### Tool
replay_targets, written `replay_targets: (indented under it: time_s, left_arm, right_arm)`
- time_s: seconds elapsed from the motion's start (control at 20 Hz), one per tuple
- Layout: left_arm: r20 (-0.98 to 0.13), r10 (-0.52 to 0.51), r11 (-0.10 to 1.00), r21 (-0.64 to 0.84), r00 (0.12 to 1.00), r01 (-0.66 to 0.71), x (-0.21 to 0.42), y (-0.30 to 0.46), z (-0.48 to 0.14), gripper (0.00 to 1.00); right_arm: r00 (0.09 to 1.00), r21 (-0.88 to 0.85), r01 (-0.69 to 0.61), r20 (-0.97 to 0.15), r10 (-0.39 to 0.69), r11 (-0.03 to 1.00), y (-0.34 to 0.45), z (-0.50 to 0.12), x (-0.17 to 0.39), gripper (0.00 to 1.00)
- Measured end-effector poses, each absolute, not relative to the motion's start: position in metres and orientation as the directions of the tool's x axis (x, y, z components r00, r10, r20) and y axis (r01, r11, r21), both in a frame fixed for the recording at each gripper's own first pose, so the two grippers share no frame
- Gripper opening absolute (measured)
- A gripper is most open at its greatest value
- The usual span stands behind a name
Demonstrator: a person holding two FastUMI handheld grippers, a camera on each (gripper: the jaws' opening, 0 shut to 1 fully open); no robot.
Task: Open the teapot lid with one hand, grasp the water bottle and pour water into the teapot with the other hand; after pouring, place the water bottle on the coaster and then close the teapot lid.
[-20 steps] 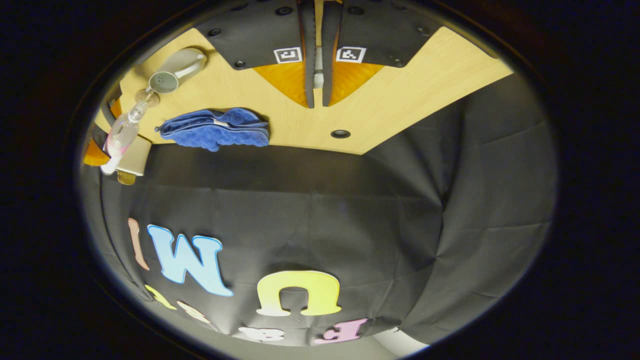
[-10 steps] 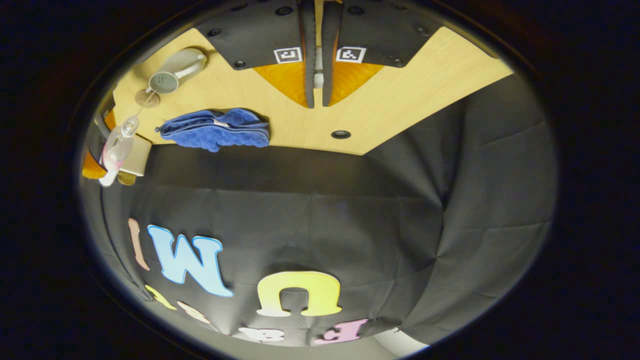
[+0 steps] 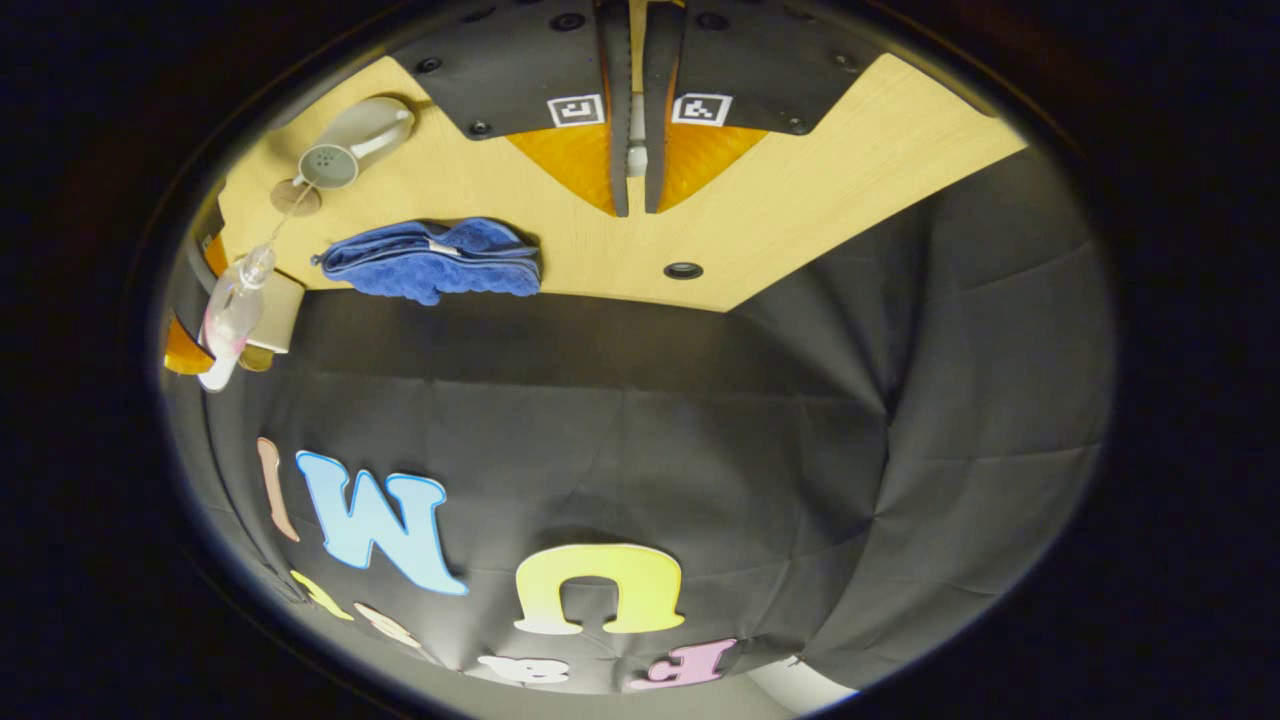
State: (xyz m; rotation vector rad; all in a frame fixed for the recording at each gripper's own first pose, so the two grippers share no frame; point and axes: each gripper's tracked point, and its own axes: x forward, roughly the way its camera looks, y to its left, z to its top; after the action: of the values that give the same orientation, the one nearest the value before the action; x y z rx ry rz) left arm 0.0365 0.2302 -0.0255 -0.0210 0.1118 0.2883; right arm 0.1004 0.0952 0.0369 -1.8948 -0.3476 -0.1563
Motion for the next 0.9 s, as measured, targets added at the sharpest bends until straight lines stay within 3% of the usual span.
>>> replay_targets:
  time_s: [0.9]
  left_arm:
    - [-0.125,0.271,0.962,-0.012,0.954,-0.274,0.038,0.2285,-0.0287,0.12]
  right_arm:
    - [0.946,-0.849,0.311,0.233,0.226,-0.427,0.1027,0.0344,0.1071,0.75]
